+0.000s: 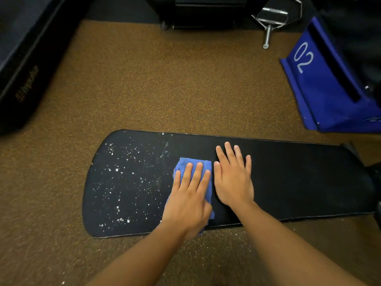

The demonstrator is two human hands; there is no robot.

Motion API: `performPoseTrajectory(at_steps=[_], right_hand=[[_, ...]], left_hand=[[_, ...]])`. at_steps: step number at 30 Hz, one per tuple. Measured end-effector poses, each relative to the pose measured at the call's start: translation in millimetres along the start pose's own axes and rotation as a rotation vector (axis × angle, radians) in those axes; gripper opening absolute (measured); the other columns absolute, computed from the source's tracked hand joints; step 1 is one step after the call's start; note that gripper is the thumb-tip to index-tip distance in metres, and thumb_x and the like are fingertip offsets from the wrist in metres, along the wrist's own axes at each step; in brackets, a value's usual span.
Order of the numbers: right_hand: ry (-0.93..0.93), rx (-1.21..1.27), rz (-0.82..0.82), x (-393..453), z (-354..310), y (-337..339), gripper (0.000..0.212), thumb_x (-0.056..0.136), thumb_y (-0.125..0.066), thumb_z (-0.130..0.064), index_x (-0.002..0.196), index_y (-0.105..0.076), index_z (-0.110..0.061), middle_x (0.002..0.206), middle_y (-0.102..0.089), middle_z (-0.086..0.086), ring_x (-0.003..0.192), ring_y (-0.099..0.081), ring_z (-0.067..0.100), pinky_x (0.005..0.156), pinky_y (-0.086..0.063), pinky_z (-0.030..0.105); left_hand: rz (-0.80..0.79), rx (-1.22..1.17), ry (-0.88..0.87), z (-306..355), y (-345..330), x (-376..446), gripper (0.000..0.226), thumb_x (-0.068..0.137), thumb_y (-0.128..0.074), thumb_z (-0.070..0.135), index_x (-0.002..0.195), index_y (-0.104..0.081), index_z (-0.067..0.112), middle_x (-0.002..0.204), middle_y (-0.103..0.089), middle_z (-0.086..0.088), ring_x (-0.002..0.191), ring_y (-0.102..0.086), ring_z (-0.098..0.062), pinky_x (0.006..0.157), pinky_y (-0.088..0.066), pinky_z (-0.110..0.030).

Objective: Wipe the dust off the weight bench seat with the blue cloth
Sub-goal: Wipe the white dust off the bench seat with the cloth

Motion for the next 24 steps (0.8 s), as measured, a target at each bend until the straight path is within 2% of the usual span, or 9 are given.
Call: performPoseTrajectory(at_steps=[2, 4, 6, 11, 14, 16, 20, 22, 24], right_hand=[[-0.001, -0.019, -0.006, 0, 0, -1, 0.06, 0.095, -0.008, -0.042, 0.15, -0.025, -0.024, 0.16, -0.017, 0.0, 0.147, -0.006, 0.021, 0.118, -0.004, 0.05], [-0.003, -0.019, -0.007, -1, 0, -1, 0.061, 0.094, -0.008, -0.043, 0.15, -0.025, -0.024, 0.16, -0.016, 0.0, 0.147, -0.006, 0.021, 0.118, -0.004, 0.049], [0.001, -0.013, -0.001, -2, 0, 1, 0.062, 0.094, -0.007, -0.043, 0.15, -0.025, -0.025, 0.16, -0.016, -0.001, 0.147, -0.006, 0.02, 0.118, -0.003, 0.049], [-0.003, -0.016, -0.011, -2, 1, 1, 0.059, 0.096, -0.007, -0.043, 0.15, -0.022, -0.026, 0.16, -0.015, -0.003, 0.147, -0.003, 0.019, 0.118, -0.003, 0.049], [-0.009, -0.031, -0.011, -1, 0, 0, 0.06, 0.095, -0.006, -0.043, 0.15, -0.022, -0.026, 0.16, -0.015, -0.002, 0.147, -0.003, 0.02, 0.118, -0.004, 0.051], [-0.012, -0.036, -0.012, 0, 0, -1, 0.059, 0.096, -0.007, -0.042, 0.15, -0.022, -0.025, 0.16, -0.016, -0.001, 0.147, -0.004, 0.021, 0.118, -0.004, 0.051], [-0.011, -0.036, -0.016, -1, 0, -1, 0.061, 0.094, -0.006, -0.041, 0.151, -0.021, -0.025, 0.16, -0.015, -0.001, 0.147, -0.004, 0.021, 0.118, -0.001, 0.049], [-0.004, -0.046, -0.022, -1, 0, -3, 0.062, 0.093, -0.003, -0.04, 0.151, -0.02, -0.025, 0.161, -0.013, -0.001, 0.147, -0.003, 0.02, 0.118, -0.001, 0.049], [0.005, -0.05, -0.014, -1, 1, -2, 0.062, 0.093, -0.004, -0.039, 0.151, -0.02, -0.025, 0.16, -0.014, -0.001, 0.147, -0.004, 0.02, 0.118, -0.003, 0.049]], left_hand=[[-0.02, 0.001, -0.015, 0, 1, 14, 0.067, 0.084, -0.031, 0.036, 0.146, -0.033, 0.01, 0.154, -0.031, -0.014, 0.142, -0.024, -0.035, 0.112, -0.02, -0.056], [-0.039, 0.042, -0.016, -15, 4, 41, 0.07, 0.086, -0.015, 0.039, 0.151, -0.015, 0.013, 0.16, -0.012, -0.011, 0.146, -0.007, -0.032, 0.116, -0.007, -0.052], [-0.057, 0.066, 0.07, -46, 14, 68, 0.068, 0.089, -0.013, 0.039, 0.152, -0.004, 0.016, 0.161, -0.001, -0.007, 0.147, 0.003, -0.029, 0.117, -0.001, -0.049], [-0.013, 0.012, 0.188, -107, 28, 45, 0.078, 0.079, -0.01, 0.043, 0.15, -0.018, 0.013, 0.159, -0.015, -0.009, 0.145, -0.009, -0.031, 0.116, -0.009, -0.049], [0.048, -0.033, 0.189, -88, 21, -11, 0.072, 0.079, -0.025, 0.035, 0.146, -0.033, 0.01, 0.155, -0.027, -0.013, 0.142, -0.022, -0.037, 0.114, -0.018, -0.054], [0.037, -0.011, 0.129, -49, 9, -31, 0.071, 0.08, -0.032, 0.033, 0.146, -0.034, 0.009, 0.154, -0.029, -0.013, 0.142, -0.024, -0.036, 0.111, -0.018, -0.054], [0.038, -0.011, 0.085, -2, -1, -5, 0.066, 0.083, -0.032, 0.031, 0.145, -0.035, 0.007, 0.152, -0.033, -0.015, 0.14, -0.027, -0.038, 0.113, -0.018, -0.055], [0.018, 0.027, 0.086, 0, 2, 27, 0.067, 0.086, -0.026, 0.033, 0.148, -0.027, 0.007, 0.155, -0.025, -0.016, 0.143, -0.018, -0.038, 0.114, -0.015, -0.054], [-0.015, 0.053, 0.079, -10, 5, 57, 0.066, 0.091, -0.023, 0.033, 0.152, -0.009, 0.011, 0.16, -0.006, -0.012, 0.146, 0.0, -0.034, 0.116, -0.004, -0.052]])
Point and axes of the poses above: each hand's wrist, its own x-axis towards the middle knuckle, its own y-axis out of the back of the hand, z = x × y, the point moved 9 cm from there along x, towards the middle knuckle
